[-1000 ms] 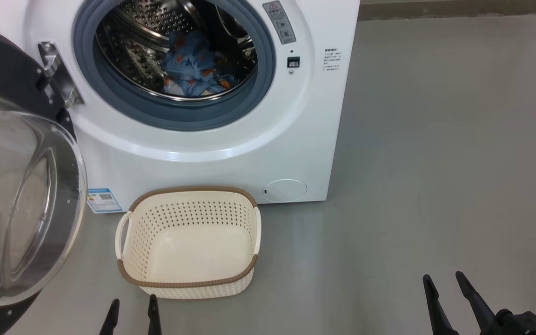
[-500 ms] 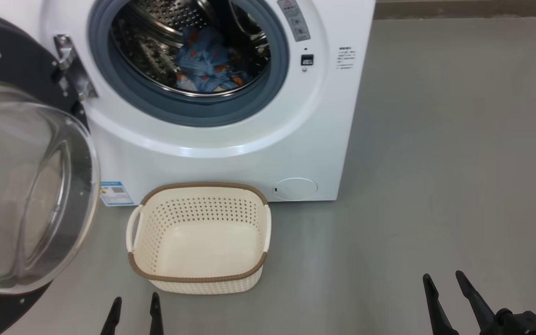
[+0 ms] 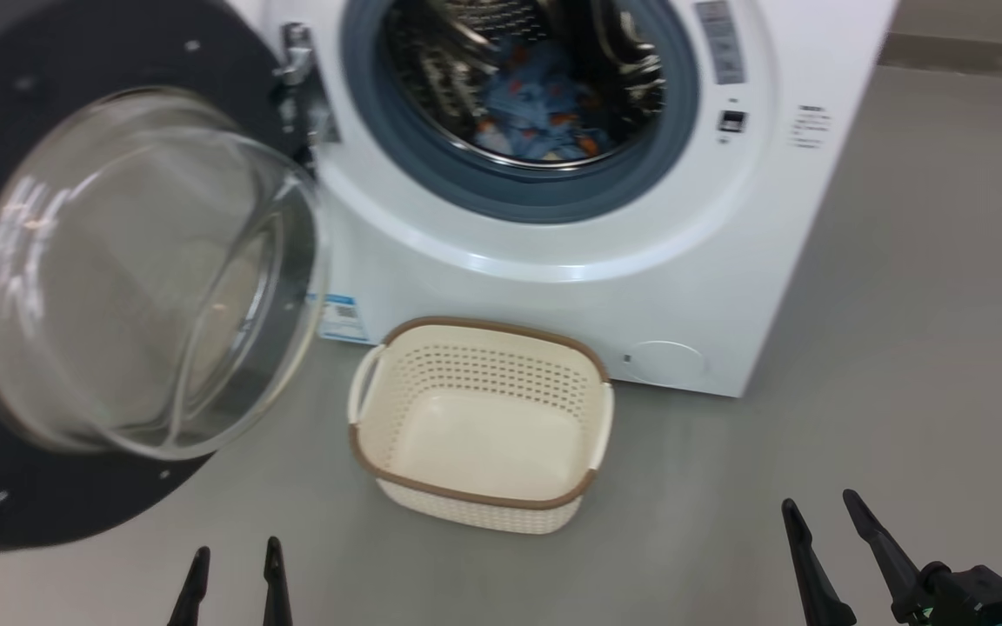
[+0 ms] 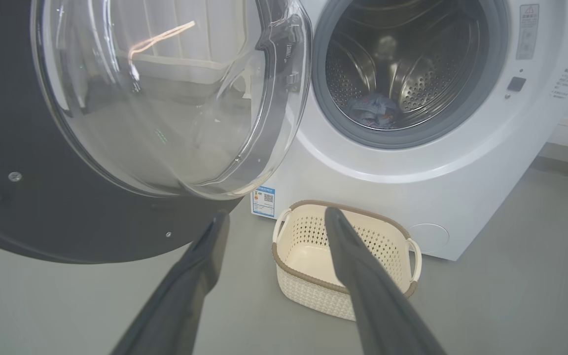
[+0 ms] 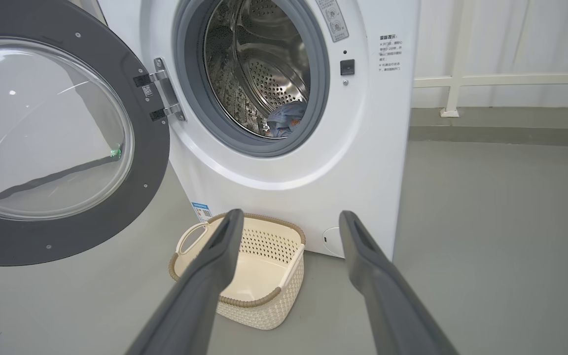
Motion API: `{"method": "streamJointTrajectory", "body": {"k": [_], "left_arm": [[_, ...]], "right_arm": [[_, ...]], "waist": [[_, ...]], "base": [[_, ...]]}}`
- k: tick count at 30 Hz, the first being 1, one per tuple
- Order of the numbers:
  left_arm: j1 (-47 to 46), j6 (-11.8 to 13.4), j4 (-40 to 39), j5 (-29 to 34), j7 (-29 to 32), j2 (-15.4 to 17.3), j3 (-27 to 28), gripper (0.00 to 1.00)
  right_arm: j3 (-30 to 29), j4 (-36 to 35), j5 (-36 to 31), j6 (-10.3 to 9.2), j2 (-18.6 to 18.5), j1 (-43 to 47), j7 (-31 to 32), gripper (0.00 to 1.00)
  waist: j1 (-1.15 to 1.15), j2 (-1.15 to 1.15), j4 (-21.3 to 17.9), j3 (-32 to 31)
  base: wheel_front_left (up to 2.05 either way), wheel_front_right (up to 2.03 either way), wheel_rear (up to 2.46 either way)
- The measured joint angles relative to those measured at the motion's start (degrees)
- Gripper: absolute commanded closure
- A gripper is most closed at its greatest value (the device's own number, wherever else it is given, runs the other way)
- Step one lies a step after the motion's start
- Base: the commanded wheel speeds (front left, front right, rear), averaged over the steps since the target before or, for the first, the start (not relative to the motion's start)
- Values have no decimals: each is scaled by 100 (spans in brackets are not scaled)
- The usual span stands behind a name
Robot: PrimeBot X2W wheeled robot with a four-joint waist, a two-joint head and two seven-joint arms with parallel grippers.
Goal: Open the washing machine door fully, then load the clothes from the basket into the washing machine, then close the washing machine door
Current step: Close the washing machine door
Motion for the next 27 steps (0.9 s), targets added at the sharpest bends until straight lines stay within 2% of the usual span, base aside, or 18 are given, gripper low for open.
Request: {"method": "streamJointTrajectory", "body": {"k": [9, 14, 18, 27], "left_arm": [[0, -8, -3, 0, 0, 0, 3, 0], [8, 69, -101, -66, 0, 0, 36, 0], [26, 171, -229, -116, 0, 1, 59, 0], [88, 304, -413, -168, 0, -1, 122, 0]], "right_arm": [[12, -8, 0, 0, -66, -2, 0, 0], [257, 15, -5, 0, -144, -170, 0, 0], [417, 83, 1, 0, -214, -375, 0, 0], [611, 213, 47, 0, -345, -492, 0, 0]], "waist": [[0, 0, 953, -20], [0, 0, 1370, -4], [0, 0, 1544, 54], [0, 0, 1641, 204]], "base": [[0, 0, 0], [0, 0, 0], [0, 0, 0], [0, 0, 0]]}}
